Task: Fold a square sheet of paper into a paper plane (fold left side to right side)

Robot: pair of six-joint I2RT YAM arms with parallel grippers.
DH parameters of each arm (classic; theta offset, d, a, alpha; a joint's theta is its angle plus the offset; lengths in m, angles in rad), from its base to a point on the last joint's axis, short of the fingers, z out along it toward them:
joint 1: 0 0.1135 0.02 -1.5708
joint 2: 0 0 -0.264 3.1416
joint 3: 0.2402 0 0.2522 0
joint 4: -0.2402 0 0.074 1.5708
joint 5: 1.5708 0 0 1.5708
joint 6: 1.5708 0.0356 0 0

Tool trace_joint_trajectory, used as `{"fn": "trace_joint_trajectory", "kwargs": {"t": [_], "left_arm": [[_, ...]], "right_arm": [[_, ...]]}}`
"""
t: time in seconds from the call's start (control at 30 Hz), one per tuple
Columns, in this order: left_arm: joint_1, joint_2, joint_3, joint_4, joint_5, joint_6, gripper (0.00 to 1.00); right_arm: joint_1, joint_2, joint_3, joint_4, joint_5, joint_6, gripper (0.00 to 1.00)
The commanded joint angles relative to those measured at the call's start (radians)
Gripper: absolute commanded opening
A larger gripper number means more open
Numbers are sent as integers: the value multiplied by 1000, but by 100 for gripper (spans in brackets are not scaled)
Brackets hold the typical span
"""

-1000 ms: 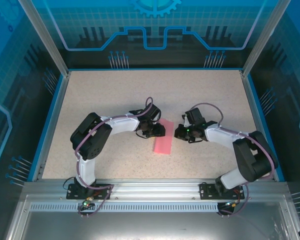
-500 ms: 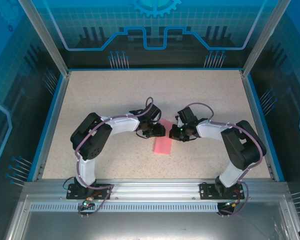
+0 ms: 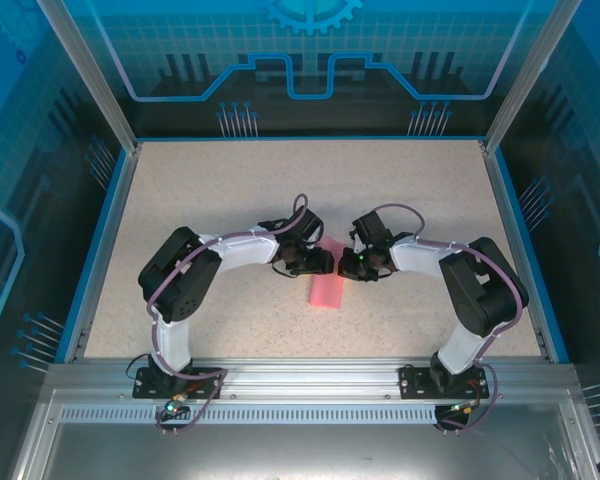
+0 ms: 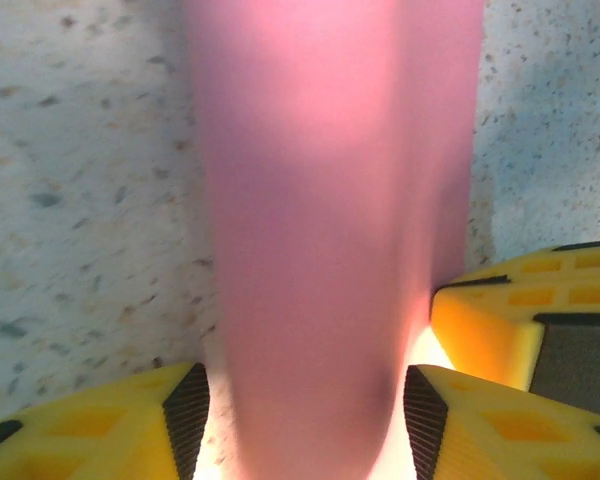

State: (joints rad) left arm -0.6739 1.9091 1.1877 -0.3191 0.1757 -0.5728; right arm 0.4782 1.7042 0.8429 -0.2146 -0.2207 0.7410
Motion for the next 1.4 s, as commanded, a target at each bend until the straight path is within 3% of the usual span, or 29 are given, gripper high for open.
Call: {"fn": "trace_joint_trajectory", "kwargs": {"t": [0.0, 0.1, 0.2, 0.43, 1.0, 1.37], "left_arm": [[29, -100, -17, -67, -22, 32, 58], [31, -145, -25, -65, 0, 44, 56], [32, -158, -46, -12, 95, 43, 48], [31, -71, -67, 113, 282, 0, 34], [105, 31, -111, 75, 243, 77, 30], [174, -91, -180, 59, 249, 121, 30]], "right_arm": [[15, 62, -14, -89, 51, 2, 4], [15, 64, -12, -91, 53, 0, 4], [16, 66, -10, -92, 52, -2, 4], [16, 71, -7, -96, 49, -5, 4], [17, 70, 8, -134, 61, -26, 4], [17, 70, 8, -138, 61, -34, 4]]}}
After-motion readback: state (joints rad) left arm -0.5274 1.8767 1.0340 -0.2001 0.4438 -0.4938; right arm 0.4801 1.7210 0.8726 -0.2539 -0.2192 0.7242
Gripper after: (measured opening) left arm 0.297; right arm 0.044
